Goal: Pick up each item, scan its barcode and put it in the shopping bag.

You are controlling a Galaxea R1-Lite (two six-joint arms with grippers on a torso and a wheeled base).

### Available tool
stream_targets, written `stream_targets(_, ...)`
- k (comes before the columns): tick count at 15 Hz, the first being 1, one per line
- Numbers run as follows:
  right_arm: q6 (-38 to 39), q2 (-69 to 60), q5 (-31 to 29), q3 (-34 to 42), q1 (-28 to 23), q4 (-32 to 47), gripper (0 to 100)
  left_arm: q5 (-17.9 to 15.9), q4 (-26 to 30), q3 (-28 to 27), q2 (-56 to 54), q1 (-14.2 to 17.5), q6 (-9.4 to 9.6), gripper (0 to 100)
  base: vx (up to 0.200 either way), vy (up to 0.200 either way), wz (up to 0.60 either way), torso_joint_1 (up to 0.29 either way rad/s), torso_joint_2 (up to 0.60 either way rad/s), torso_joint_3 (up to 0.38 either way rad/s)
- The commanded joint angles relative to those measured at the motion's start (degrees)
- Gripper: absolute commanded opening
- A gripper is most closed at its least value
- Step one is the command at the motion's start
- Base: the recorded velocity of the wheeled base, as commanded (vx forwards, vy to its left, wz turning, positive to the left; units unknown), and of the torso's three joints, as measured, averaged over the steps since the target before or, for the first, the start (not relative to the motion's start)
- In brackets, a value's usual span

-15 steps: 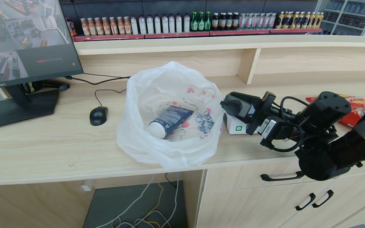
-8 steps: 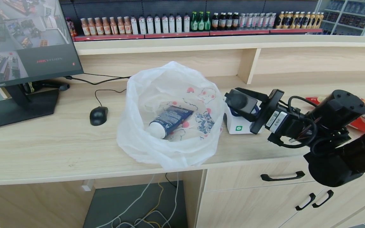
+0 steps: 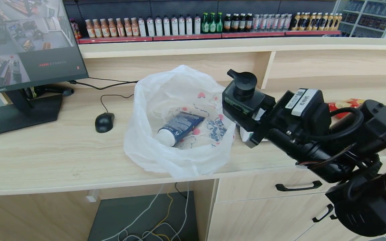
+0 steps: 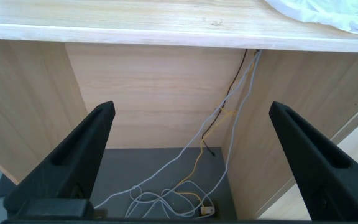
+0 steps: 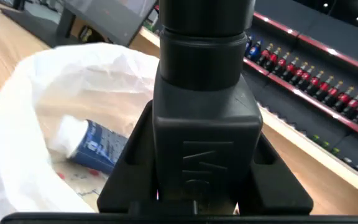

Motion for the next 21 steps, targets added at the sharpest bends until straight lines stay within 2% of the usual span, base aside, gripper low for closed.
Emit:
stream_targets(1,3.4,-1.4,-0.1,0.5,1.0,-0.1,0,0.0,0.0,0.0,0.0,0.1,0.0,100,0.0,0.0,0.0,0.0,0.0,0.0)
stream_targets(4,17.7,-0.9,-0.6,0.7,1.1,-0.1,0,0.0,0.0,0.0,0.0,0.1,0.0,100,0.0,0.0,0.0,0.0,0.0,0.0)
stream_targets(6,23.9,-1.3,-6.3,2.1,1.0,-0.1,0,0.0,0.0,0.0,0.0,0.1,-0.09,100,0.0,0.0,0.0,0.0,0.0,0.0)
stream_targets(7,28.2,-1.2,-15.1,1.0,2.1,-0.1,0,0.0,0.0,0.0,0.0,0.1,-0.18,100,0.0,0.0,0.0,0.0,0.0,0.0)
stream_targets(9,34.7,-0.8,-24.4,1.5,6.0,-0.1,0,0.0,0.0,0.0,0.0,0.1,0.0,100,0.0,0.0,0.0,0.0,0.0,0.0)
stream_targets(10,35.0,-0.7,-26.0,1.2,6.6,-0.1,0,0.0,0.0,0.0,0.0,0.0,0.0,100,0.0,0.0,0.0,0.0,0.0,0.0)
stream_targets(15,34.8,-0.4,-26.1,0.4,6.6,-0.1,0,0.0,0.0,0.0,0.0,0.1,-0.18,100,0.0,0.0,0.0,0.0,0.0,0.0)
stream_targets(21,34.0,-0.9,-26.1,1.1,6.6,-0.1,0,0.0,0.0,0.0,0.0,0.1,-0.18,100,0.0,0.2,0.0,0.002,0.0,0.004)
